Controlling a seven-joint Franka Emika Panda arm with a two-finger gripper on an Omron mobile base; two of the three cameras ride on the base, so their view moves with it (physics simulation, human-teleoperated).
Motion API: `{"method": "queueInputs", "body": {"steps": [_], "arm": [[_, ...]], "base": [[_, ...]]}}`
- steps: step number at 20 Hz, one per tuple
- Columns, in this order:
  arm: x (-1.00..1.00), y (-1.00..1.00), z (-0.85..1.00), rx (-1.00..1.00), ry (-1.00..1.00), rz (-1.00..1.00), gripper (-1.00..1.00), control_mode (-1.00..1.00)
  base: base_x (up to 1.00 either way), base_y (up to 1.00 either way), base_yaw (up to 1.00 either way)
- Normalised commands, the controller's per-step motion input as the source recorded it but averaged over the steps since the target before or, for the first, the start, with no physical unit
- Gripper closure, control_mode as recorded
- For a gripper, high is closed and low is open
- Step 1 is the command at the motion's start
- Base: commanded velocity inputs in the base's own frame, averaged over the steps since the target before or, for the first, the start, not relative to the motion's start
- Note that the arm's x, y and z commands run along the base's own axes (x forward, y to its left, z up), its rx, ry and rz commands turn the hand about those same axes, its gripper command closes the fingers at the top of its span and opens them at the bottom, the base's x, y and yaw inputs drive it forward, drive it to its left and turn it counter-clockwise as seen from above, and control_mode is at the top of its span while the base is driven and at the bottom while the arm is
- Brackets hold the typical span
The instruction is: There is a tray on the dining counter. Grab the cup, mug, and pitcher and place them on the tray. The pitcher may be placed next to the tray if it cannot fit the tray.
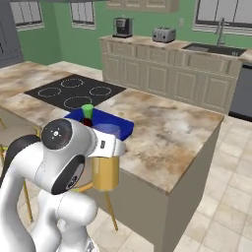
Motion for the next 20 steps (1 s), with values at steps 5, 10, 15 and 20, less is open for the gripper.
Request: {"method": "queueInputs", "body": {"steps": [5, 10, 15, 20], "arm": [[0.0, 0.0, 0.0, 0.0, 0.0, 0.0, 1.0, 1.0], [0.0, 0.0, 0.0, 0.0, 0.0, 0.0, 1.0, 1.0], [0.14, 0.05, -0.01, 0.0, 0.0, 0.0, 1.0, -1.0], [0.9, 0.44, -0.03, 0.0, -0.01, 0.0, 1.0, -1.0]], "base": [[0.78, -0.02, -0.04], [0.58, 0.0, 0.0], [0.44, 0.02, 0.0], [0.0, 0.0, 0.0]]}}
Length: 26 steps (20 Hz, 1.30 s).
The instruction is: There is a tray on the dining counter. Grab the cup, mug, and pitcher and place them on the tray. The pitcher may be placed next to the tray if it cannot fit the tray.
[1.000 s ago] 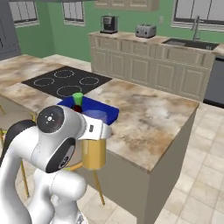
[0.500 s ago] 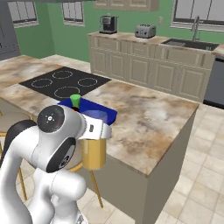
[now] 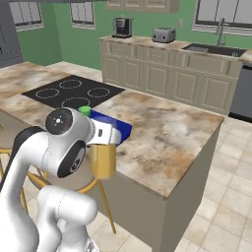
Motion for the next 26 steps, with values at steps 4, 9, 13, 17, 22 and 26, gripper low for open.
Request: {"method": "queueInputs", "body": {"steps": [4, 9, 13, 17, 22, 26], "arm": [[1.0, 0.43, -0.09, 0.0, -0.06, 0.0, 1.0, -1.0], [1.0, 0.35, -0.07, 0.0, -0.06, 0.0, 1.0, -1.0], [1.0, 0.25, -0.05, 0.0, -0.07, 0.0, 1.0, -1.0], [0.99, 0.15, -0.05, 0.05, -0.03, 0.0, 1.0, -1.0], [0.91, 0.15, 0.0, 0.09, 0.0, 0.0, 1.0, -1.0], [0.78, 0.18, 0.0, 0.05, 0.13, 0.0, 1.0, -1.0]], "base": [[0.0, 0.0, 0.0], [0.0, 0.0, 0.0], [0.0, 0.0, 0.0], [0.0, 0.0, 0.0], [0.0, 0.0, 0.0], [0.0, 0.0, 0.0]]}}
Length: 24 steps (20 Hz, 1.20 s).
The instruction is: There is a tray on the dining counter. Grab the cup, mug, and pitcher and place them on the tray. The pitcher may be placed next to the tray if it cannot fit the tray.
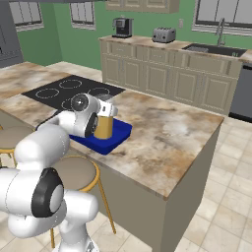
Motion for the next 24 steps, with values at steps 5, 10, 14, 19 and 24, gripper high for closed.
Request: {"method": "queueInputs", "body": {"steps": [5, 10, 14, 19, 24], "arm": [[0.68, 0.13, -0.05, 0.0, 0.01, 0.0, 1.0, -1.0], [0.63, 0.09, -0.14, -0.04, 0.0, 0.0, 1.0, -1.0], [0.45, 0.13, -0.29, -0.06, 0.0, 0.0, 1.0, -1.0], [0.44, 0.17, -0.33, -0.04, 0.0, 0.0, 1.0, -1.0], [0.28, 0.19, -0.26, 0.0, 0.02, 0.0, 1.0, -1.0]], "base": [[0.0, 0.0, 0.0], [0.0, 0.0, 0.0], [0.0, 0.0, 0.0], [0.0, 0.0, 0.0], [0.0, 0.0, 0.0]]}}
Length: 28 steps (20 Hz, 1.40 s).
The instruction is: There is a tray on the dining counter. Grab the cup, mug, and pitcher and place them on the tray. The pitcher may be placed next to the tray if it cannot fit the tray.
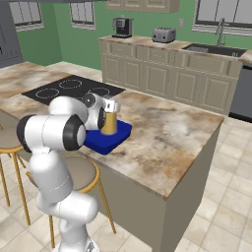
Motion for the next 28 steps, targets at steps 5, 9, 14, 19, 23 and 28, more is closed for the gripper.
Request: {"method": "queueInputs", "body": {"steps": [5, 9, 14, 19, 23, 28], "arm": [[0.27, 0.21, -0.27, 0.0, 0.04, 0.0, 1.0, -1.0], [0.34, 0.29, -0.36, -0.01, 0.02, 0.0, 1.0, -1.0], [0.34, 0.25, -0.39, 0.0, 0.0, 0.0, 1.0, -1.0], [-0.05, 0.15, -0.21, 0.0, 0.01, 0.0, 1.0, -1.0], [-0.16, 0.01, -0.04, 0.0, 0.0, 0.0, 1.0, -1.0], [-0.02, 0.04, 0.0, -0.02, 0.0, 0.0, 1.0, -1.0]], "base": [[0.0, 0.0, 0.0], [0.0, 0.0, 0.0], [0.0, 0.0, 0.0], [0.0, 0.0, 0.0], [0.0, 0.0, 0.0], [0.0, 0.0, 0.0]]}}
